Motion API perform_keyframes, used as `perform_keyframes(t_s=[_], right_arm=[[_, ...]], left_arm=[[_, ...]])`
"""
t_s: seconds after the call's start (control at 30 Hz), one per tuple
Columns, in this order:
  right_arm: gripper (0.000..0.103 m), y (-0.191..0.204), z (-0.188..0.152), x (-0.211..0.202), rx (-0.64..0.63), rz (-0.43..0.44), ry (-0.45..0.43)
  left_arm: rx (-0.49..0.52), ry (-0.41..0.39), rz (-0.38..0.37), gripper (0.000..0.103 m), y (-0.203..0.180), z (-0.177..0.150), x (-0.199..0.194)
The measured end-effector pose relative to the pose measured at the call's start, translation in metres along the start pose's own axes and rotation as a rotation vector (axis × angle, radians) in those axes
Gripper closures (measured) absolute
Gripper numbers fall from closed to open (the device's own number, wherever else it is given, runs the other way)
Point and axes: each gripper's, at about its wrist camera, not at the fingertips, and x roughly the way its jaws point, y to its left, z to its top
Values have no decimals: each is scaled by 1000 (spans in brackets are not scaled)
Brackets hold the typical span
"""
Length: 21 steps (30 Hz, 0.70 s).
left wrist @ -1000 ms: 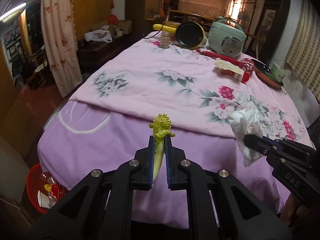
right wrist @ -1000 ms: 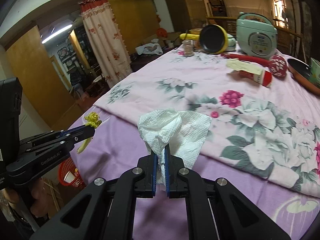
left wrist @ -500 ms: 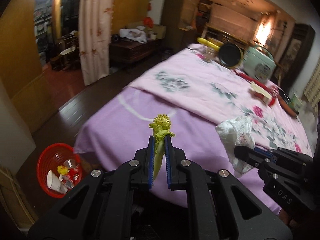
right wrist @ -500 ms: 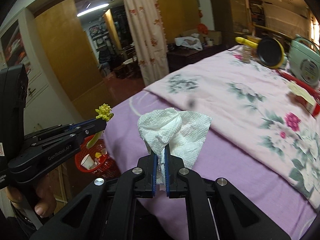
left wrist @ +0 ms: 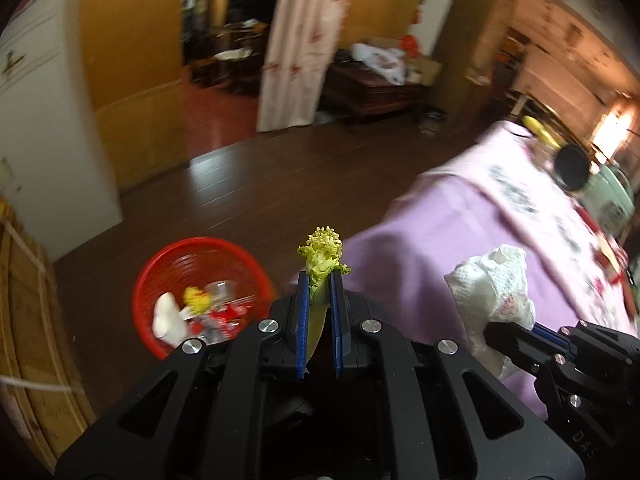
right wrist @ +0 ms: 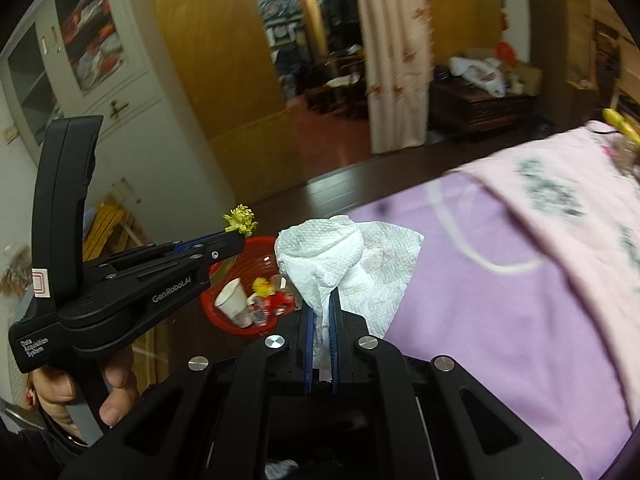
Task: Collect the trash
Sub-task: 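Carry the tissue and vegetable scrap off the table to the red basket, then open both tools over the red basket to drop the tissue and scrap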
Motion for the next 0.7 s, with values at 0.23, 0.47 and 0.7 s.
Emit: perform_keyframes(t_s=[0.23,0.47,0.7], right_arm=[[96,40,21,77,-37,76,113],[96,49,28,152,-28,131,230],[95,57,18,204,-10,180,312]], left_arm=[[-114,71,99,92,68,0,37],[-204,166,192,92,115,-7,86],[-269,255,235,91,148,-18,127]])
